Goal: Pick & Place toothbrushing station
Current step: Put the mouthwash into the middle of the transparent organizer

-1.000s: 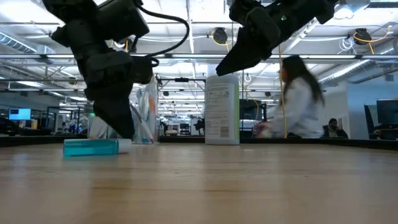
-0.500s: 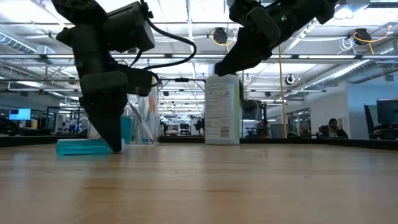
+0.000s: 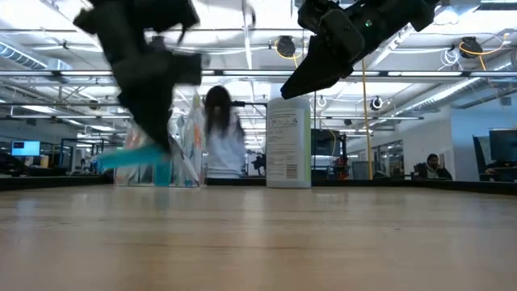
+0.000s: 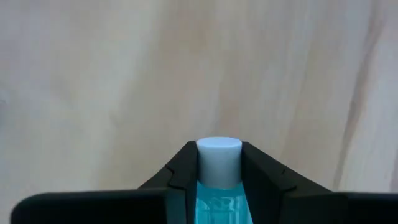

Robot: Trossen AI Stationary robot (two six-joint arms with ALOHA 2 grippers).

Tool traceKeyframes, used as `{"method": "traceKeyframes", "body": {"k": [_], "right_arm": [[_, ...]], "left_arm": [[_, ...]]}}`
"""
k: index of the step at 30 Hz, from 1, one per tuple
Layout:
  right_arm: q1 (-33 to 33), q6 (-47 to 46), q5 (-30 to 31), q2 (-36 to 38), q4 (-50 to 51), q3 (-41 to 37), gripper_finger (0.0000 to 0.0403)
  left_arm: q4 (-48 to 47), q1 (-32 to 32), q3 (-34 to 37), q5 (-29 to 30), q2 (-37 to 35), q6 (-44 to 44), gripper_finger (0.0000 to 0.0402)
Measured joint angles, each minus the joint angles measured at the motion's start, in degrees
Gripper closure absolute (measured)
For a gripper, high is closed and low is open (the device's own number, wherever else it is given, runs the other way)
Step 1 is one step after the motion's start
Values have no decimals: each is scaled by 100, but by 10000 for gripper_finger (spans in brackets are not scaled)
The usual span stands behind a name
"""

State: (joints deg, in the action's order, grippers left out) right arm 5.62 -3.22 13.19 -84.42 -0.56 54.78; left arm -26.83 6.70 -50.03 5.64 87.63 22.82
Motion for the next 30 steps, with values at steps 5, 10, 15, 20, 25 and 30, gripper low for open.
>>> {"method": "traceKeyframes", "body": {"k": [5,10,15,20,25,30], "right_arm": [[1,0,1,0,11,0,245],[1,0,0,0,10,0,245],[1,0,0,0,4,0,245],[1,0,0,0,1,0,245],[1,0,0,0,-2,0,245],[-1,0,0,0,-5,0,245]], "left_arm": [[-103,-13,-27,1040,-1081,-194,306],[-27,-68,-42,1958,-2308,-501,300],[814,-69,397,3540,-3278,-912,303],[2721,-157,1672,3800,-3700,-1298,301],[4785,-349,3104,4188,-3713,-1461,301],[6607,-494,4204,4333,-3711,-1764,301]]}}
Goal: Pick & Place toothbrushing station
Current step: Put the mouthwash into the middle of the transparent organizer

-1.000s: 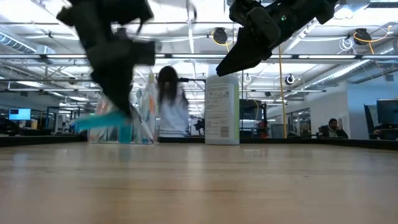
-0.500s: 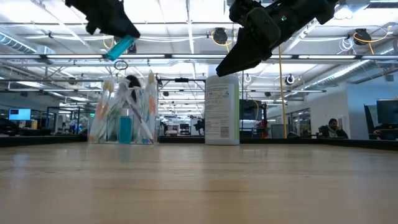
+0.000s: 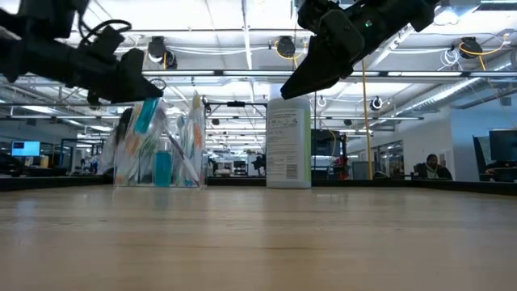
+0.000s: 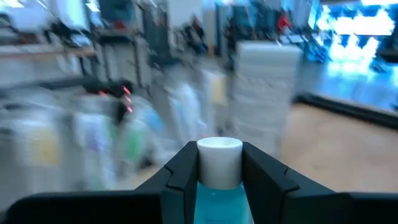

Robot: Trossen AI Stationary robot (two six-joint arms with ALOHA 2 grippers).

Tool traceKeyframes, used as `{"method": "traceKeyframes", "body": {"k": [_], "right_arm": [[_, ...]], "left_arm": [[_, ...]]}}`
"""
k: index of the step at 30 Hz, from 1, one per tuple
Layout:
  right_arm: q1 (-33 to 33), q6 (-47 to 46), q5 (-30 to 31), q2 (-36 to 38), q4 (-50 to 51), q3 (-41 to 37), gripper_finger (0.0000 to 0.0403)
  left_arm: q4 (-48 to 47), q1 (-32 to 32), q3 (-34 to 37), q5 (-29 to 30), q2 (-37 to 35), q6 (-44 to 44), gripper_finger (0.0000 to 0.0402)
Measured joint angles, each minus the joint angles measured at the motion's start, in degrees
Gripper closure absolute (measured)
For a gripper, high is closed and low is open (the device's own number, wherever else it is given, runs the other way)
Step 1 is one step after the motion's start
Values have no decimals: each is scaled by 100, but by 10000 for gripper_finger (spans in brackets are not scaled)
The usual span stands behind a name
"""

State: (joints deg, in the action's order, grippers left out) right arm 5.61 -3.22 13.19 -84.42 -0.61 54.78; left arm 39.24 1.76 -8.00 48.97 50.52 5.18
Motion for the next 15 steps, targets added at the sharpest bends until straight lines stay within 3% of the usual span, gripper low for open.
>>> {"method": "traceKeyframes", "body": {"k": [3,15], "right_arm": [[0,0,0,0,-26,0,245],[0,0,0,0,-43,0,245]], "left_arm": [[816,-147,339,104,4,-550,300],[1475,-1116,517,-996,95,-1111,300]]}}
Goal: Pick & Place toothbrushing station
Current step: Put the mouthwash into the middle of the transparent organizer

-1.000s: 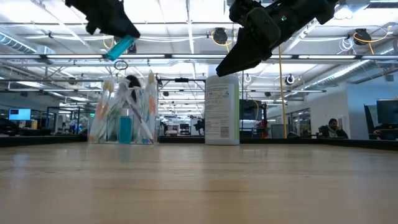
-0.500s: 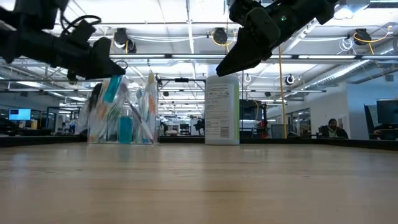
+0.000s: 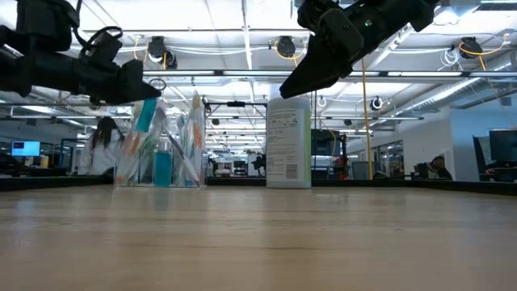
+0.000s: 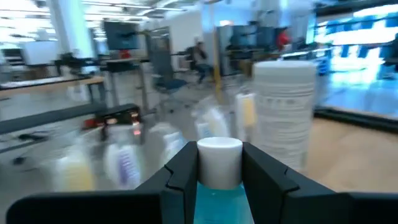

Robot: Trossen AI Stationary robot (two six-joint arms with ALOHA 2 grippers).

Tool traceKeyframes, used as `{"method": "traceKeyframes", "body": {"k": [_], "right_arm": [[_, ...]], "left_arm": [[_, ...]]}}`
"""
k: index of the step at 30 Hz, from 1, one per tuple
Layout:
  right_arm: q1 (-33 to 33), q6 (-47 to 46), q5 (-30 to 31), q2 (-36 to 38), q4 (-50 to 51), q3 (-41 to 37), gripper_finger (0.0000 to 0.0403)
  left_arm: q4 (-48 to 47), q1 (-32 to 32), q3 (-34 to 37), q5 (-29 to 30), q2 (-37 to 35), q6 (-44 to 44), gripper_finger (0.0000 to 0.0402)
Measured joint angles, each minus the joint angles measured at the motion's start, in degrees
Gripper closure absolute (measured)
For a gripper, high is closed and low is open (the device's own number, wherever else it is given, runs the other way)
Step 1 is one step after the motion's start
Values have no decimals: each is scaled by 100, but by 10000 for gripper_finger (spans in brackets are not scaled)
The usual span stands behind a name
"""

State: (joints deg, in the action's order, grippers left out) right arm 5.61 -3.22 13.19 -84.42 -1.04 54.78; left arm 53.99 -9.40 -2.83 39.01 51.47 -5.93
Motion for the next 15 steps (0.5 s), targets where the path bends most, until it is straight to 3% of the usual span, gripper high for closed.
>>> {"method": "traceKeyframes", "body": {"k": [4,15], "right_arm": [[0,0,0,0,-3,0,245],[0,0,0,-2,-48,0,245]], "left_arm": [[-51,-381,0,-754,227,331,300],[194,-751,0,-652,782,577,300]]}}
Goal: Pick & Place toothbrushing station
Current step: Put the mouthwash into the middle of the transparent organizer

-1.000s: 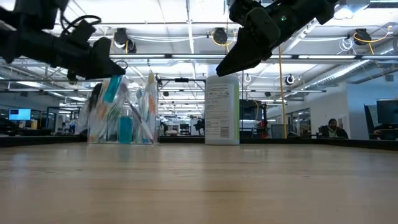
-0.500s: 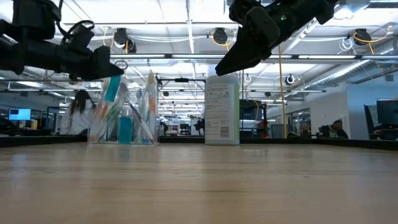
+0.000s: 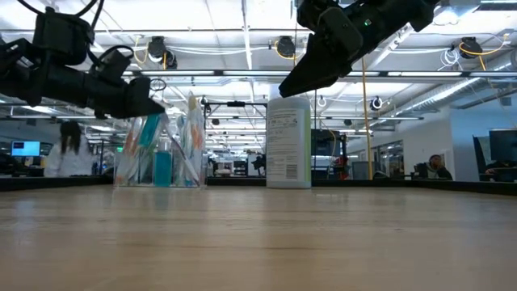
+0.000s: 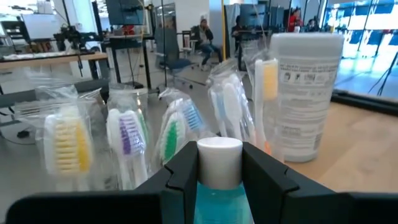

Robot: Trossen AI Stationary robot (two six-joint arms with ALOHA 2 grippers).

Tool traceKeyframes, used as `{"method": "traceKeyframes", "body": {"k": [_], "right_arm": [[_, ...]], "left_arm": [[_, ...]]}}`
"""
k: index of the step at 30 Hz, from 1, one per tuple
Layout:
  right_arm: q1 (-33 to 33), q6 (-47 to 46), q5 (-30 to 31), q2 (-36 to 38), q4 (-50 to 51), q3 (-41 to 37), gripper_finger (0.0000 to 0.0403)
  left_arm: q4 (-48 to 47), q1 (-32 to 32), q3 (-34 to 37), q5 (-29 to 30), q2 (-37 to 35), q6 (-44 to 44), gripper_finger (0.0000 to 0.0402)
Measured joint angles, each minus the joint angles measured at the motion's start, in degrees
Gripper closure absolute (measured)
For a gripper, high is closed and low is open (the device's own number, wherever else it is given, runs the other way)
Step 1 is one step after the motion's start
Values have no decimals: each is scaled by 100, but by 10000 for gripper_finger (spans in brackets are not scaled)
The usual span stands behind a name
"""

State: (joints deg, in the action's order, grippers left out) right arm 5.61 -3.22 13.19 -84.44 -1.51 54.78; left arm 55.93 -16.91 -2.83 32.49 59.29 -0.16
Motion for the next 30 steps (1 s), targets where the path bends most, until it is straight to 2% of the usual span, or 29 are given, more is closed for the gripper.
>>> {"method": "traceKeyframes", "body": {"k": [7,10,16,21,25,30], "right_arm": [[0,0,0,0,0,0,245],[0,0,0,0,0,0,245],[0,0,0,0,-9,0,245],[0,0,0,0,-44,0,245],[0,0,0,0,-40,0,245],[0,0,0,0,-39,0,245]], "left_arm": [[-144,0,-4,-51,-2,316,300],[-174,0,-7,143,42,331,300],[305,-2,-35,116,370,126,300],[416,-84,-301,-151,767,28,300],[418,-114,-474,31,1205,-202,300],[409,-107,-490,121,1250,-264,300]]}}
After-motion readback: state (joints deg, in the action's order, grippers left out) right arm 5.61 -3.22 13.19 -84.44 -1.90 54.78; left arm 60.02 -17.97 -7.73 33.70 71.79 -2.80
